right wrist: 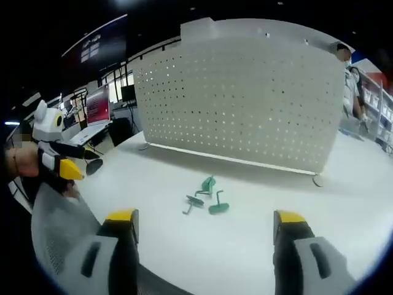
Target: Insert the hook assembly into the mounting plate slot until the hook locks in place.
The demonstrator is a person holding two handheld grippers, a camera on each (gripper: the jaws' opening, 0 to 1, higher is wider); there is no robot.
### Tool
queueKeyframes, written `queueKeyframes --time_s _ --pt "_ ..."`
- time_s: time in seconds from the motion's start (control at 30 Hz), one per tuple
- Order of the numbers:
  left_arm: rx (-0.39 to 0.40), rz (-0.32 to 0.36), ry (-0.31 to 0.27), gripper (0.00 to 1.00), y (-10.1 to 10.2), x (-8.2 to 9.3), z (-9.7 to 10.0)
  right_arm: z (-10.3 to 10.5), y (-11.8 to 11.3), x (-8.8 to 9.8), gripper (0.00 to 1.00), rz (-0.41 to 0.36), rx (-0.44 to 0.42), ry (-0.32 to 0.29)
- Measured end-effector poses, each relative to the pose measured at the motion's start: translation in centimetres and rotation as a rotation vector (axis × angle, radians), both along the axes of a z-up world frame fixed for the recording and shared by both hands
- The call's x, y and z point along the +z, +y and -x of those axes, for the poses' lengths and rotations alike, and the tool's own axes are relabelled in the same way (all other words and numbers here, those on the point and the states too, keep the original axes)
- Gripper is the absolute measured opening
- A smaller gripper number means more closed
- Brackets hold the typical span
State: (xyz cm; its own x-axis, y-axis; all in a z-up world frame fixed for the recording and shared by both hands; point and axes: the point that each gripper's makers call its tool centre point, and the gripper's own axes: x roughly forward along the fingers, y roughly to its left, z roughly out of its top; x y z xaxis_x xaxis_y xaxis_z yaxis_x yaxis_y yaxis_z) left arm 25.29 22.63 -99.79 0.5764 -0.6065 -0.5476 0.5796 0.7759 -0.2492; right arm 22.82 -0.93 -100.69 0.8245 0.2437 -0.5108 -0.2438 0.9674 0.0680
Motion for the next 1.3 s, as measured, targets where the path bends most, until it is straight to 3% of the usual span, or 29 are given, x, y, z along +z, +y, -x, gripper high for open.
queueKeyframes --time_s 0.3,0.47,0.63,0.73,1.0,1.3 --pt "0.003 -0.016 -0.015 1.00 0.2 0.3 0.1 0.4 0.4 0.4 0.93 0.036 0.015 -0.013" --pt "-0.004 -0.025 -0.019 1.00 0.2 0.2 0.5 0.9 -0.1 -0.8 0.95 0.097 0.027 0.034" --pt "0.014 -0.015 -0.021 1.00 0.7 0.1 0.6 0.9 -0.1 -0.6 0.94 0.091 0.023 0.033" --pt "0.004 -0.064 -0.022 1.00 0.9 -0.7 1.0 0.9 0.1 -0.5 0.94 0.083 0.023 0.028" --pt "-0.038 -0.052 -0.004 1.00 -0.8 -1.4 1.6 1.4 0.1 -0.6 0.91 0.088 0.024 0.045" --pt "-0.043 -0.059 0.007 1.00 -0.5 -1.7 1.8 1.4 -0.2 -0.9 0.91 0.080 0.018 0.053"
